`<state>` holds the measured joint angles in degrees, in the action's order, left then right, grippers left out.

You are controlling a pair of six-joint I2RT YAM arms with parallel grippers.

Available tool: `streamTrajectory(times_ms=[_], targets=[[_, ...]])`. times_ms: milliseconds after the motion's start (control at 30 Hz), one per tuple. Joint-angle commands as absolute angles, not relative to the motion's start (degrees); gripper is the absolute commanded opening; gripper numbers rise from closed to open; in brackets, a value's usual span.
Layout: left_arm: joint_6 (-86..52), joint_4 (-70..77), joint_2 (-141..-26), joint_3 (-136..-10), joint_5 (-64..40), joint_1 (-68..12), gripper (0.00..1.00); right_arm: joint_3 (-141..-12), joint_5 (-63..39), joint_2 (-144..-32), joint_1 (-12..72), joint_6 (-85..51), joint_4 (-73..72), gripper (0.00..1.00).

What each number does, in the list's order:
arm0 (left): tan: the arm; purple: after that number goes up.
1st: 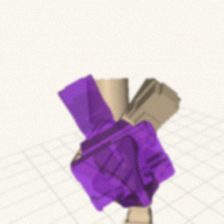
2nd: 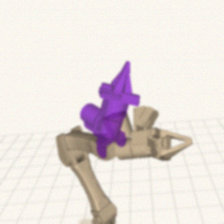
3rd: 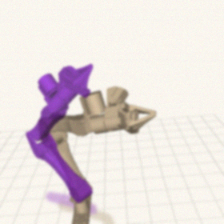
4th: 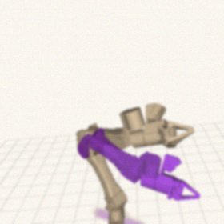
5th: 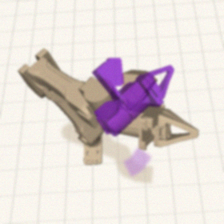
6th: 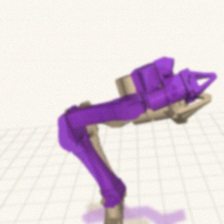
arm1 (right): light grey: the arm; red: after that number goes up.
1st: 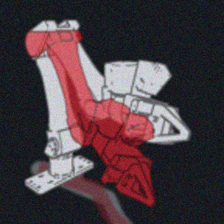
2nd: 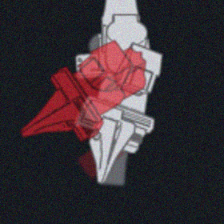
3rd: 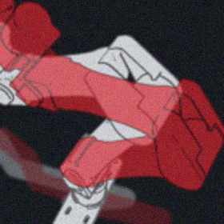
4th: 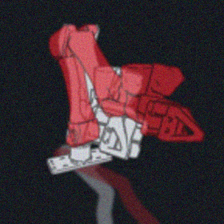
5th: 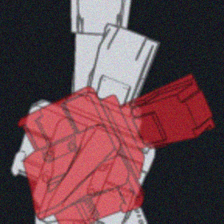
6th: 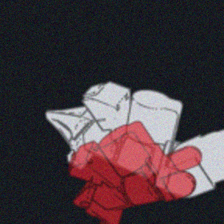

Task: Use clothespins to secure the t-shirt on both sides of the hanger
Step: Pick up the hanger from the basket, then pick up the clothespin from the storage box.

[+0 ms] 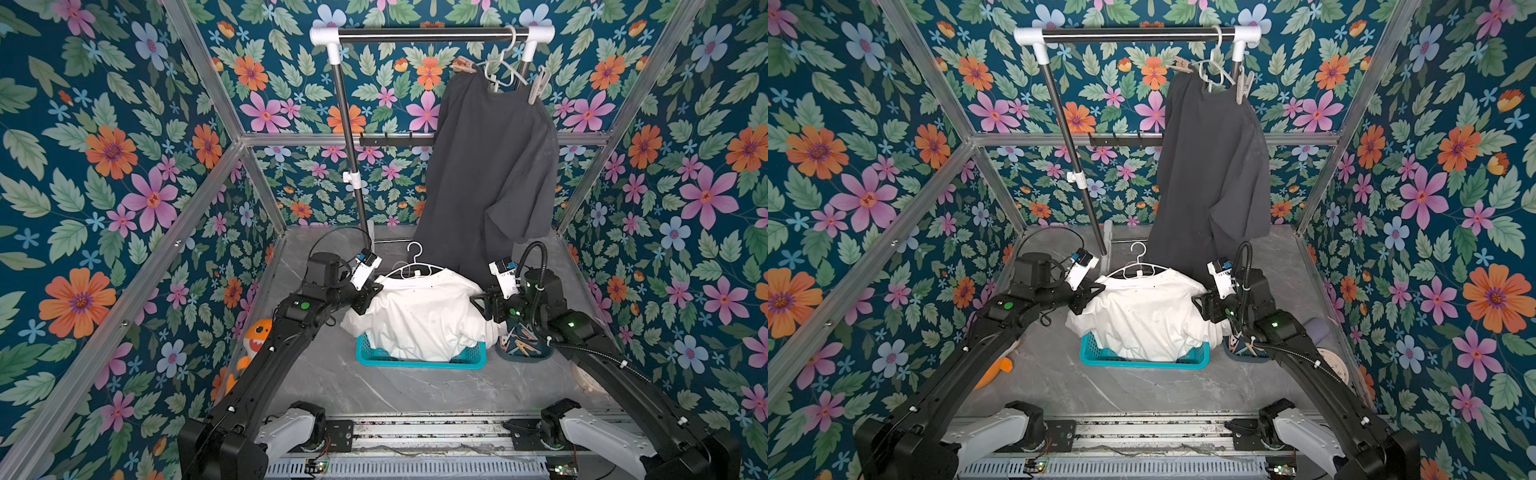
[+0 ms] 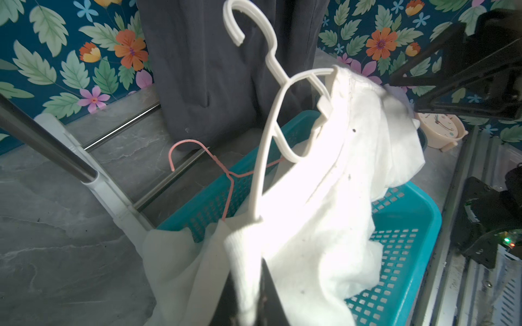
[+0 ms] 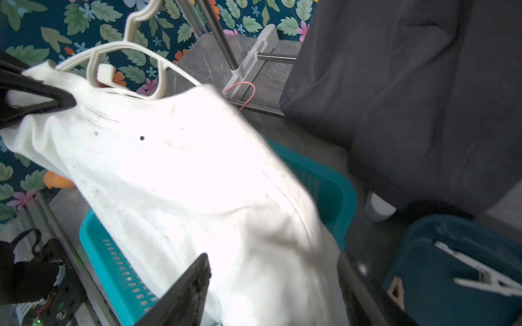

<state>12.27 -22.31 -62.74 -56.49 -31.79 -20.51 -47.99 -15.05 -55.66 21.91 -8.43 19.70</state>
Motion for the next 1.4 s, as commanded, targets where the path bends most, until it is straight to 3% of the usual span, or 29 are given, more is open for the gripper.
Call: streamTrajectory(times_ms=[0,267,433,800,1033,1367], targets=[[11.82,-17.47,-61.23,-55.87,-28.01,-22.44,0.00,-48.44,-7.46,-53.62,21.17,-17.01,28.72,0.71],[13.45,-17.27,-58.71,-54.99,-21.03,-25.49,0.00,-48.86,3.35,-49.30,19.12,-24.74,41.79,0.68],[14.89,-16.51,-56.66,-53.61,-20.28,-25.50,0.00,-46.81,3.51,-49.22,12.83,-26.90,43.10,0.65],[15.86,-17.42,-56.34,-52.30,-20.08,-25.58,0.00,-46.34,4.78,-64.44,7.57,-27.48,34.51,0.65],[15.56,-16.37,-55.90,-50.83,-21.33,-25.58,0.00,-44.89,5.48,-71.00,6.18,-25.70,31.65,0.51],[15.48,-15.58,-56.62,-50.72,-22.85,-25.57,0.00,-45.02,6.75,-78.51,4.94,-24.96,27.37,0.45]])
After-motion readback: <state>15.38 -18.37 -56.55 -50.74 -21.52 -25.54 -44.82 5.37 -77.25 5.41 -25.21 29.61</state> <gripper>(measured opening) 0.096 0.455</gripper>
